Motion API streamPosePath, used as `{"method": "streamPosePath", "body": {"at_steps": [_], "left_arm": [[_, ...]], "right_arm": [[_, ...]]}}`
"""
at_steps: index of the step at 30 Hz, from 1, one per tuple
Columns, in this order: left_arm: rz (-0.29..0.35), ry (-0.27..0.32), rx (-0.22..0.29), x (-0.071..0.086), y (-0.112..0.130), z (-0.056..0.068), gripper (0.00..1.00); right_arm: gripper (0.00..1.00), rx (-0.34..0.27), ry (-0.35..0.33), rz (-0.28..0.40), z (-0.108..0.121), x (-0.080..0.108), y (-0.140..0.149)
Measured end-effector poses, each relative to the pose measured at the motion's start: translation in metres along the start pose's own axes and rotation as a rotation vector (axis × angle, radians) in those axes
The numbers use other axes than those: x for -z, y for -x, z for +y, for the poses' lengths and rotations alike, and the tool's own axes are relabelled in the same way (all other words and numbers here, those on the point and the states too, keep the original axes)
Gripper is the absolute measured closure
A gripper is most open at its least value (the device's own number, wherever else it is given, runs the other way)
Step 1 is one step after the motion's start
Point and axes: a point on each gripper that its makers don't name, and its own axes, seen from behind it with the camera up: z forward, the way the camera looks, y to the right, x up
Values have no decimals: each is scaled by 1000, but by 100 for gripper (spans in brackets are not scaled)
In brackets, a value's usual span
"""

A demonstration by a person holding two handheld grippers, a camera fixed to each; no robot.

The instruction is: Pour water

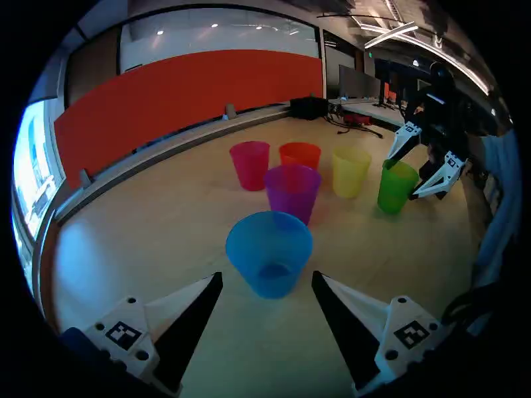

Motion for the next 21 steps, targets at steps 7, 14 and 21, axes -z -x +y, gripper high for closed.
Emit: {"method": "streamPosePath", "body": {"at_steps": [7, 14, 21], "left_arm": [[3, -15, 8, 9, 1, -3, 0], [10, -40, 23, 21, 6, -7, 0], [29, -79, 37, 34, 7, -16, 0]], "right_arm": [[0, -9, 17, 6, 3, 12, 2], [0, -12, 55, -17, 12, 34, 16], [0, -21, 106, -31, 22, 57, 28]]}}
